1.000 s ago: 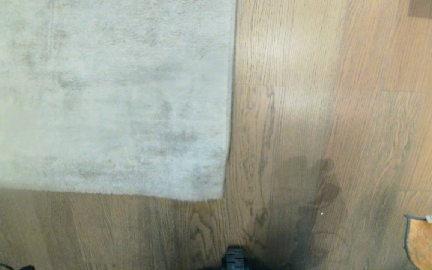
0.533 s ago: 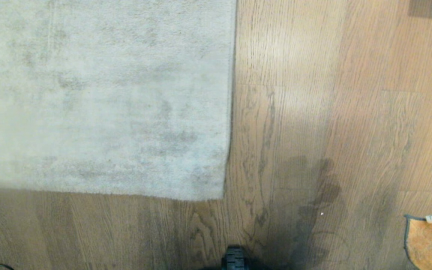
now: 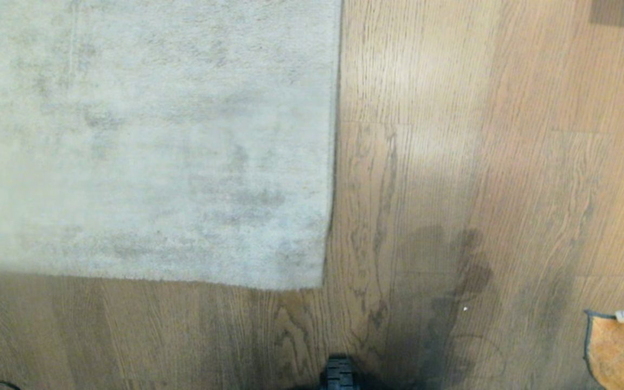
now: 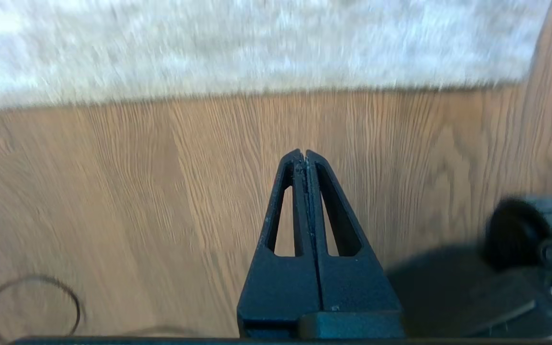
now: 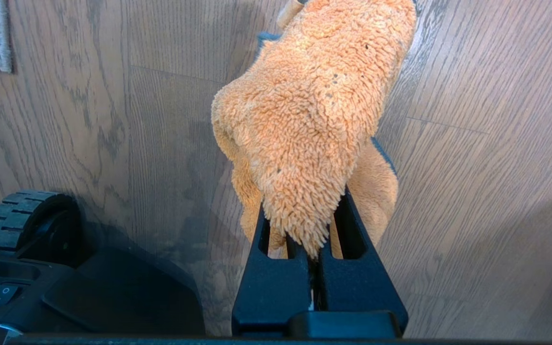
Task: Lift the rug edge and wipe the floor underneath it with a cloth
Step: Put down the rag
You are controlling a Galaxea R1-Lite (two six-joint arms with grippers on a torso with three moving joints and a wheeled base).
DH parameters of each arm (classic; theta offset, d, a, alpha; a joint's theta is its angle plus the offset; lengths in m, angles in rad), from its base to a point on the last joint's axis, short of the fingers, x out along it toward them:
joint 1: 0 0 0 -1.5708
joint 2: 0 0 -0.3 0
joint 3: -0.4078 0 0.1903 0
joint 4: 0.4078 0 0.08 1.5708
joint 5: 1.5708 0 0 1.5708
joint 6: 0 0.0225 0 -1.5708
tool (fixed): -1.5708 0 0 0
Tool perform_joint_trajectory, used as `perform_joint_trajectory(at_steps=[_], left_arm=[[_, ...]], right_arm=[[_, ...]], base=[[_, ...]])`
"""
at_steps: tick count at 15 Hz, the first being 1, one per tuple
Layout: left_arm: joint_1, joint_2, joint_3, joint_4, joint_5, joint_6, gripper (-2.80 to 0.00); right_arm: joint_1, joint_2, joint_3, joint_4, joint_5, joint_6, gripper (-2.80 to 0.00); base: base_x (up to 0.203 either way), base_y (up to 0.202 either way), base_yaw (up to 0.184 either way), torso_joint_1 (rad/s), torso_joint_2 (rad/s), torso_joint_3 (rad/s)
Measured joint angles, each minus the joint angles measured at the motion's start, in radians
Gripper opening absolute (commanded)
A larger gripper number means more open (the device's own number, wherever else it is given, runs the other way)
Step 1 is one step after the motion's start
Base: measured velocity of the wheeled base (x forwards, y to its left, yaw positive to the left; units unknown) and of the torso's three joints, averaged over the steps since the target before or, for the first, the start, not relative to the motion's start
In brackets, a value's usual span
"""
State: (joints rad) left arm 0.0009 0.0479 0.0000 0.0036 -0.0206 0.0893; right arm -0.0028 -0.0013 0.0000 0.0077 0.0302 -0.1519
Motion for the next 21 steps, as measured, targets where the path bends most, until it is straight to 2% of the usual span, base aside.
perform_joint_trajectory(at_steps=[21], left_arm=[[-0.001, -0.048, 0.000, -0.001, 0.005, -0.050, -2.80]], right_arm=[[0.000, 0.000, 0.000, 0.000, 0.000, 0.000, -2.80]], base=[[0.000, 0.000, 0.000, 0.000, 0.00, 0.000]])
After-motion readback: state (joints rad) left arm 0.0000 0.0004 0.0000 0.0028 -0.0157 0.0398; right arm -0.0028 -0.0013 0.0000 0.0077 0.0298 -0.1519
